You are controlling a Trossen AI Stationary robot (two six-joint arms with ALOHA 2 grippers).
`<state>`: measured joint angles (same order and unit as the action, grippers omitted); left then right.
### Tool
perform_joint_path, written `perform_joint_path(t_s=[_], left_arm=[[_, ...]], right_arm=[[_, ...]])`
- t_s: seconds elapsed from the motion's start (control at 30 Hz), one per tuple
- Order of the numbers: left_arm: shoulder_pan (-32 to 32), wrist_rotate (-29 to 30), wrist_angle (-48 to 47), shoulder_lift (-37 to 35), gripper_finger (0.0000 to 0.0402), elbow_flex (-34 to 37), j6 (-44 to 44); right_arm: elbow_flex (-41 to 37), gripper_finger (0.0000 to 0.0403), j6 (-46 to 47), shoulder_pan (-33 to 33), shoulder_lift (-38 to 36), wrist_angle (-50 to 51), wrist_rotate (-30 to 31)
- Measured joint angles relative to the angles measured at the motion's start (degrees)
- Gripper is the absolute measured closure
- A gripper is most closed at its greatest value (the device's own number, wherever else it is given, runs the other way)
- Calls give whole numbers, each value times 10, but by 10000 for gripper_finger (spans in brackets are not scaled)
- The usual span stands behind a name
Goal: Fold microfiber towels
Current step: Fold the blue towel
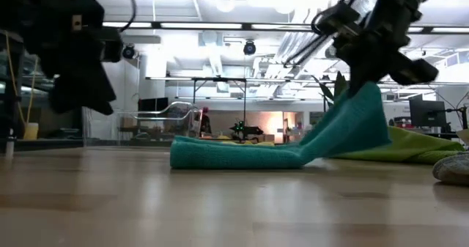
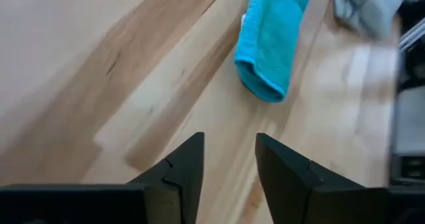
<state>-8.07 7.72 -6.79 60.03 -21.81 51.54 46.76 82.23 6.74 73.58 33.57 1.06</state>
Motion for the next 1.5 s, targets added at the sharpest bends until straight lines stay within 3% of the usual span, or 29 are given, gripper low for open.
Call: perform_joint_path(t_s=[0.3,0.63,0.9,1.37,1.5], left_arm=[[-7,-30,7,201,391,-113,-157],[-17,0,69,377,399,-193,-233],[-16,22,129,420,401,-208,-229],[-16,42,133,422,401,-207,-233],[-16,43,135,423,401,-207,-233]], right_arm=[[72,402,-17,0,56,3,36],[161,403,-58,3,141,15,42],[201,403,-57,24,189,-47,31],[199,403,-74,36,274,-207,10],[199,403,-78,34,297,-245,-19]])
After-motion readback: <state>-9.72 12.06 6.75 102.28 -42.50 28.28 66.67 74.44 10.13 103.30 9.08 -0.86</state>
